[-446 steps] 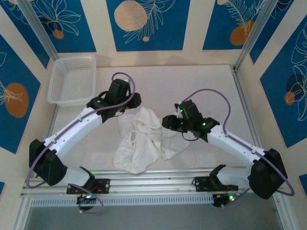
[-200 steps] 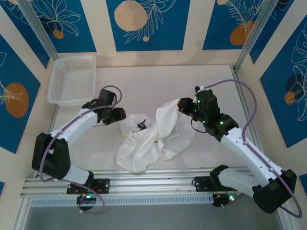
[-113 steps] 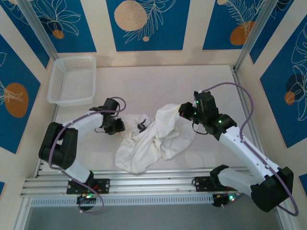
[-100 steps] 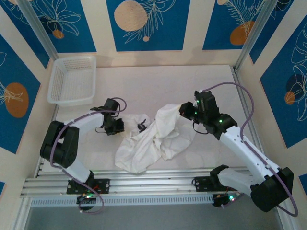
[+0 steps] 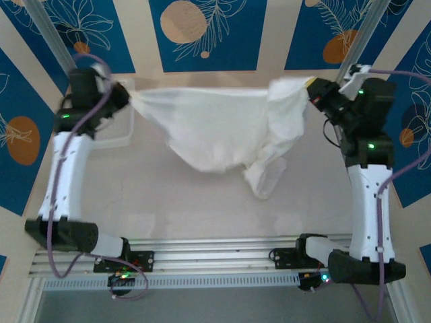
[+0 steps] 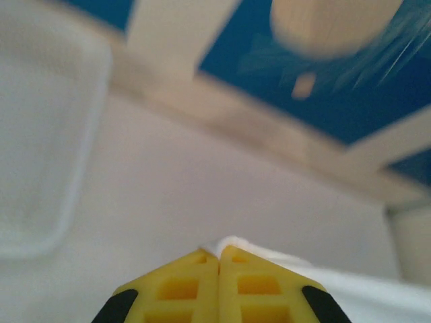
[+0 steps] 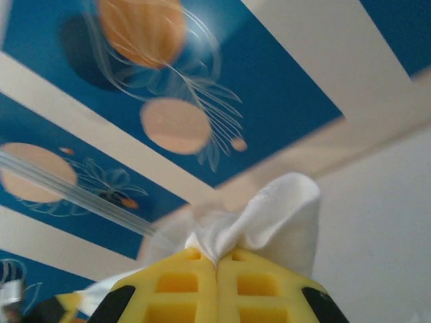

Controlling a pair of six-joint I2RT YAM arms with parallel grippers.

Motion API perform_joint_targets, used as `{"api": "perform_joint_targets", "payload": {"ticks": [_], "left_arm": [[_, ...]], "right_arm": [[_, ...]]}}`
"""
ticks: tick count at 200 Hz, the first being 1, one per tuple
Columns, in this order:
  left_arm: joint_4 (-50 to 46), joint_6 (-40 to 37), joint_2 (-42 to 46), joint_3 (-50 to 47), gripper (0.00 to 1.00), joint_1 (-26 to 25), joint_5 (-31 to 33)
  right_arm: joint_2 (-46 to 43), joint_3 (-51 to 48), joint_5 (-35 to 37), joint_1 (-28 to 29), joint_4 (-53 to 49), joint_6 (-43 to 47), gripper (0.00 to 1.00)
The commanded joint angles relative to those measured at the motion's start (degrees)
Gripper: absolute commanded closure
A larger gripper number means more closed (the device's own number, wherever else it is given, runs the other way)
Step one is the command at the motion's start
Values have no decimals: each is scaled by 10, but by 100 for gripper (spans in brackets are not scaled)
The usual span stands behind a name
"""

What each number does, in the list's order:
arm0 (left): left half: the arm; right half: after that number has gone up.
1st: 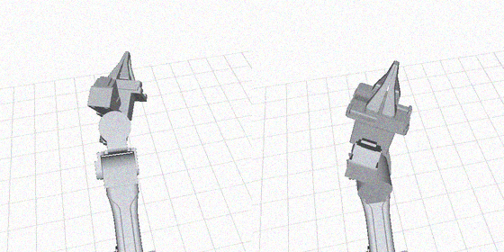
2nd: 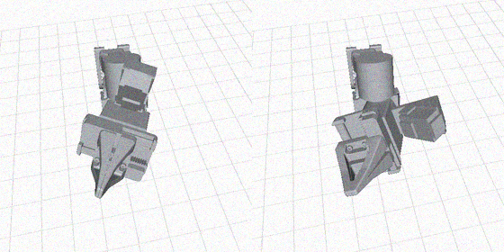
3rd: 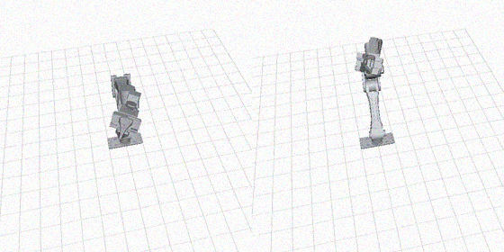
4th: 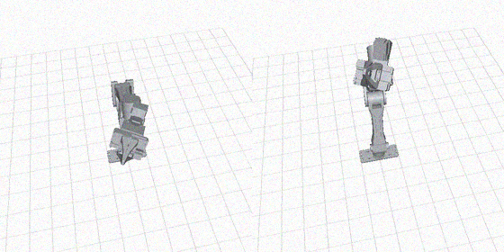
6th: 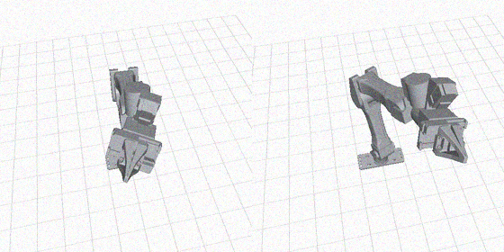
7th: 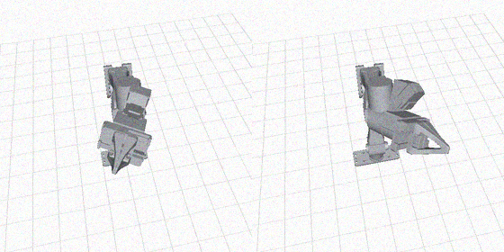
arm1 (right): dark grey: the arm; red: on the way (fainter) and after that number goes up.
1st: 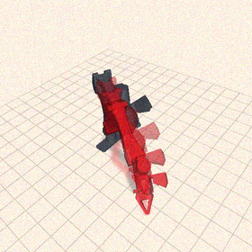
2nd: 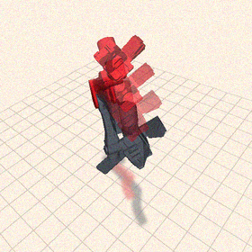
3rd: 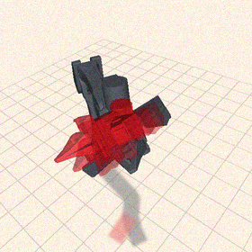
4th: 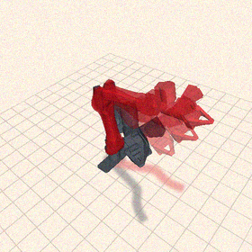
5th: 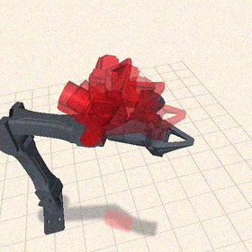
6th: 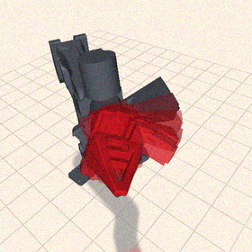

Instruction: Fold the inside-out t-shirt

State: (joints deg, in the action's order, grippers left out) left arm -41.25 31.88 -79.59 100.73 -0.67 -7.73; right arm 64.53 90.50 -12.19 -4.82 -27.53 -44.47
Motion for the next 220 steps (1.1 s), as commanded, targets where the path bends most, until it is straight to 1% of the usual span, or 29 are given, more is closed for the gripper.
{"api": "perform_joint_targets", "payload": {"ticks": [1, 35, 67, 100, 121, 132, 150, 175, 182, 210, 214, 220], "left_arm": [[-69, 23, 29, 37, 100, 41, -40], [-64, 36, 64, 62, 100, 51, -63], [-62, 37, 94, 85, 100, 52, -60], [-49, 53, 111, 107, 100, 52, -75], [-44, 59, 103, 104, 100, 52, -78], [-35, 62, 94, 84, 100, 51, -82], [-5, 70, 82, 6, 100, 51, -90], [65, 83, 59, -141, 100, 46, -115], [85, 78, 49, -180, 100, 40, -114], [151, 59, -13, -285, 100, 18, -110], [161, 57, -23, -294, 98, 16, -108], [173, 55, -37, -304, 91, 14, -107]], "right_arm": [[-23, 32, -109, -4, 8, 50, 100], [-42, 73, -118, -5, 6, 67, 100], [-49, 143, -128, -4, 6, 84, 100], [-57, 200, -117, 3, 16, 96, 100], [-50, 208, -101, 9, 14, 80, 100], [-42, 192, -96, 9, 11, 65, 100], [-28, 145, -88, 9, -9, 45, 100], [-13, 18, -98, 9, -7, 29, 100], [-8, -21, -105, 9, -3, 26, 100], [-5, -191, -129, 17, 80, 18, 100], [-3, -209, -130, 19, 90, 19, 100], [-1, -230, -125, 21, 100, 19, 100]]}}
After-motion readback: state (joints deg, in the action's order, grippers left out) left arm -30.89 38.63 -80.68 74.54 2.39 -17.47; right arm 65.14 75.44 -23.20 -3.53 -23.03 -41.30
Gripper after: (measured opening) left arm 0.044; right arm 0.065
